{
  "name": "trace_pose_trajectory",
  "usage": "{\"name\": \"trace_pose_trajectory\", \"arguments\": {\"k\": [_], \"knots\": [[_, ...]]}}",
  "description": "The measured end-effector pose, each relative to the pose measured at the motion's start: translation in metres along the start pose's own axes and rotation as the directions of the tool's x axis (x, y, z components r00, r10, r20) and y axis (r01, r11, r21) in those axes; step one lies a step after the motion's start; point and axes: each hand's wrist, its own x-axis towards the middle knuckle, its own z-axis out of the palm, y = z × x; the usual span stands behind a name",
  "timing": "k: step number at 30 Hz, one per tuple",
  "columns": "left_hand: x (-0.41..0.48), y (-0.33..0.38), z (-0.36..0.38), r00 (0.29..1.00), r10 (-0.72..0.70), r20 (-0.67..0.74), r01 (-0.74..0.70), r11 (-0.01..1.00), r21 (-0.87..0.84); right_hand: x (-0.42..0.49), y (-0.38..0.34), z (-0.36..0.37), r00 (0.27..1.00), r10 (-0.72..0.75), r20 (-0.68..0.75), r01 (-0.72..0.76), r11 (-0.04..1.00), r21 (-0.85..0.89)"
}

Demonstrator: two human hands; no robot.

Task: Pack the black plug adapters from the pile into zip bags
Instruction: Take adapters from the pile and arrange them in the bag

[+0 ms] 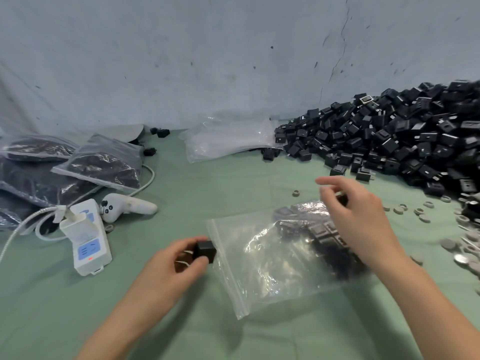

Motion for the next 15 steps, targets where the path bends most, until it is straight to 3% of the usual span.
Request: {"name": "trace_pose_trajectory", "arguments": {"k": [6,10,15], "knots": [[0.005,0.007,0.034,0.949,0.284,0.136,-0.310,0.919,0.245,0.008,0.022,-0.009,0.987,0.150,-0.052,-0.153,0.985,-0.076],[0.023,0.011,0.050,0.919,0.350,0.179,-0.391,0.866,0.313,0.007,0.025,-0.003,0.995,0.095,-0.023,-0.097,0.983,-0.153],[0.034,0.009,0.059,0.878,0.380,0.291,-0.464,0.826,0.320,0.010,0.032,-0.002,0.991,0.133,0.026,-0.121,0.955,-0.272]]}}
